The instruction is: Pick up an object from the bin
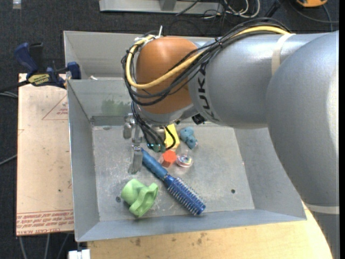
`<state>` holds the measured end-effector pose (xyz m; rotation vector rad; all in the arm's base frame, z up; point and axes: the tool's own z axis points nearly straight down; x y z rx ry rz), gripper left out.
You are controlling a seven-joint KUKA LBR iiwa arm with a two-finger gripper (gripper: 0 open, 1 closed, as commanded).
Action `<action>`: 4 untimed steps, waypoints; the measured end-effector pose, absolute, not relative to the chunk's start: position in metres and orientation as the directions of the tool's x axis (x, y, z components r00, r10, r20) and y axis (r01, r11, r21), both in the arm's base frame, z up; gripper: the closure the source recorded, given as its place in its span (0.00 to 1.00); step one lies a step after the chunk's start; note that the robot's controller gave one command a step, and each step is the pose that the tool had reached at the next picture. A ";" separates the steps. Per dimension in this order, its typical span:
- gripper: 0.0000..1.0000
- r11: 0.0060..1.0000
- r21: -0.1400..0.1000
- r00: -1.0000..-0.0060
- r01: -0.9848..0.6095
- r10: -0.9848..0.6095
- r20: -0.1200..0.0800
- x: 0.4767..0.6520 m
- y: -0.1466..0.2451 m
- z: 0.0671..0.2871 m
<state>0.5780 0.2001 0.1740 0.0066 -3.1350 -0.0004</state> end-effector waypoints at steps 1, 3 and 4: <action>0.00 0.993 -0.004 -0.993 0.121 0.121 0.005 0.558 0.125 0.135; 0.00 0.961 0.002 -0.961 0.276 0.276 0.000 0.560 0.123 0.116; 0.00 0.953 0.000 -0.953 0.301 0.301 0.003 0.563 0.124 0.067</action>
Offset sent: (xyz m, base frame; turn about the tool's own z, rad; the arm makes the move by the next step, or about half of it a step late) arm -0.0186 -0.0713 -0.0363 0.1196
